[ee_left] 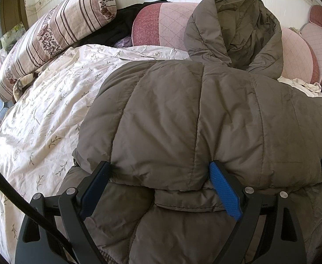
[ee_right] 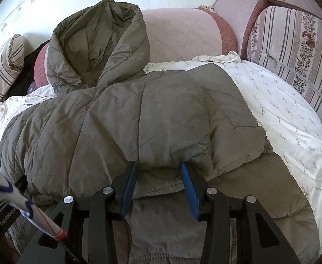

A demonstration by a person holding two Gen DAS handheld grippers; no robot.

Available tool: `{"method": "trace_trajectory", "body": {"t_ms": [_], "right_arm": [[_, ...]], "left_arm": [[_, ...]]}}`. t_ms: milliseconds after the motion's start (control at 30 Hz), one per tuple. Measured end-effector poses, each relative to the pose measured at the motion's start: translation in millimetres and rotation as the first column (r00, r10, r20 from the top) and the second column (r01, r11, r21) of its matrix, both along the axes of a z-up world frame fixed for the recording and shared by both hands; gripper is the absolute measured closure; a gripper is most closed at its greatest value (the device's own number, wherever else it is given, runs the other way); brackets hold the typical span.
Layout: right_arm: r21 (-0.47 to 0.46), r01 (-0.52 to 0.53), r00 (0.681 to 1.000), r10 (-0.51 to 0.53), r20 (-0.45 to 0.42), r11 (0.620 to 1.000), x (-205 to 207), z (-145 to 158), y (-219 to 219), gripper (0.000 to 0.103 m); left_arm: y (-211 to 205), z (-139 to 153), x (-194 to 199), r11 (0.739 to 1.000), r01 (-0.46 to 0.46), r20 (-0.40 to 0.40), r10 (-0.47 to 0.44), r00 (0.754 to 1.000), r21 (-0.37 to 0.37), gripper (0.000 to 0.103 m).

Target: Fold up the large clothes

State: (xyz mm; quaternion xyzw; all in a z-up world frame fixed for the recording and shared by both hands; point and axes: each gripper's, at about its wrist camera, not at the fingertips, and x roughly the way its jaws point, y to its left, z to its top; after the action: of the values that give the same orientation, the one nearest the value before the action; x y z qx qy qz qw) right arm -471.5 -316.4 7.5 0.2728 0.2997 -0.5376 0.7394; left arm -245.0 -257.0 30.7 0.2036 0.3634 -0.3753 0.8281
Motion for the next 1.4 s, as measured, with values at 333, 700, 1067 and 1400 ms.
{"method": "trace_trajectory", "body": {"t_ms": [333, 700, 1067, 1400], "right_arm": [[-0.064, -0.035, 0.998, 0.038, 0.049, 0.997, 2, 17, 13, 0.058], [-0.008, -0.103, 0.994, 0.103, 0.034, 0.995, 17, 4, 14, 0.058], [-0.068, -0.073, 0.99, 0.08, 0.114, 0.995, 3, 25, 21, 0.057], [-0.088, -0.045, 0.989, 0.057, 0.135, 0.995, -6, 32, 20, 0.057]], "left_arm": [[0, 0, 0, 1.0, -0.001, 0.002, 0.001, 1.0, 0.001, 0.012], [-1, 0, -1, 1.0, -0.003, 0.002, 0.003, 1.0, 0.0, 0.012], [6, 19, -4, 0.999, -0.007, 0.06, 0.01, 0.998, -0.052, 0.013], [28, 52, 24, 0.983, -0.103, 0.101, 0.119, 0.988, -0.152, 0.013]]}}
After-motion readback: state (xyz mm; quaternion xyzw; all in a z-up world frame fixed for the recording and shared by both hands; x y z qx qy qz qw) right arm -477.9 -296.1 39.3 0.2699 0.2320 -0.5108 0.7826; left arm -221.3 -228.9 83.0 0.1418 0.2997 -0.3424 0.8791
